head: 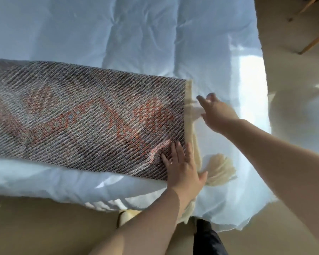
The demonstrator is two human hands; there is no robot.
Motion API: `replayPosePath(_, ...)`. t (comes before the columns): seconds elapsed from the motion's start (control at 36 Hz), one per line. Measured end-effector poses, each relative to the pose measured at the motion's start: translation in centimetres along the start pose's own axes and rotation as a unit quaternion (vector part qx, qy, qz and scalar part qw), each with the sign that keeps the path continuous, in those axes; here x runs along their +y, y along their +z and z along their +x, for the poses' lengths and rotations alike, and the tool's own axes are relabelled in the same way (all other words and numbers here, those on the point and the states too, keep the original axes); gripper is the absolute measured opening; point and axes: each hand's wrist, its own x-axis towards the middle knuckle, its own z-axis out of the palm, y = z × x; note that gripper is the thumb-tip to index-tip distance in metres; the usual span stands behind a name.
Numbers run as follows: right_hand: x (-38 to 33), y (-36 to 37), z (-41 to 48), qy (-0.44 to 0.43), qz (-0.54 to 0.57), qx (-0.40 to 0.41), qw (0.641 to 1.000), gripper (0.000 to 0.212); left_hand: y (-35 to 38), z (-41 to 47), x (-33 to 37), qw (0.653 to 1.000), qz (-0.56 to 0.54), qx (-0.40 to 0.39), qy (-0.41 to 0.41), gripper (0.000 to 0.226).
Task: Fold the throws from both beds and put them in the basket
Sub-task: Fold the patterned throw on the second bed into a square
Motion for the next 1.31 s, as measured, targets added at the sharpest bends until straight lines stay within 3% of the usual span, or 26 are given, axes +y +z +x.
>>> replayPosePath(0.14,0.7,-0.3,4.5,-0.106,-0.084,0.011,0.991,0.071,0.1,2.1,2.3,0.995,0.008,0.011,-0.097,0.097)
replayPosePath(0.31,1.6,1.0,7.0,-0.219,-0.145,0.042,0.964,0.075,-0.6,2.3,3.6,0.989,0.005,0.005,-0.151,0.093)
replayPosePath(0.42,1.0,0.6,7.9,-0.221,-0.155,0.021,0.963,0.071,-1.6,0.7,2.5,0.983,-0.020,0.081,-0.164,0.071)
replayPosePath(0.5,0.4,-0.1,7.8,-0.229,-0.164,-0.010,0.960,0.076,-2.7,-0.7,2.2,0.977,-0.016,0.047,-0.206,0.055)
replayPosePath(0.61,-0.4,-2.2,7.8,-0.254,-0.120,-0.024,0.960,0.056,-4.0,-2.2,1.8,0.974,-0.065,0.015,-0.218,0.032)
replayPosePath(0.72,-0.9,-4.8,8.1,-0.312,-0.113,0.040,0.942,0.036,-6.4,-3.8,1.1,0.967,-0.113,0.026,-0.229,0.023)
replayPosePath(0.81,-1.8,-8.2,7.7,-0.343,-0.120,0.072,0.929,0.040,-9.0,-5.7,0.3,0.963,-0.127,0.045,-0.235,0.024)
replayPosePath(0.92,-3.3,-13.2,6.4,-0.329,-0.104,0.032,0.938,0.050,-13.7,-9.3,-0.9,0.958,-0.134,0.088,-0.237,0.015)
replayPosePath(1.0,-4.7,-16.6,5.3,-0.340,-0.070,0.079,0.934,0.040,-17.2,-12.3,-1.6,0.952,-0.145,0.121,-0.243,0.010)
replayPosePath(1.19,-8.9,-22.6,1.3,-0.310,-0.085,0.113,0.940,0.027,-23.5,-19.7,-4.6,0.938,-0.156,0.187,-0.245,0.015)
replayPosePath(1.31,-12.9,-26.0,-0.8,-0.258,-0.028,0.107,0.960,0.024,-26.2,-23.5,-7.1,0.925,-0.171,0.234,-0.247,0.033)
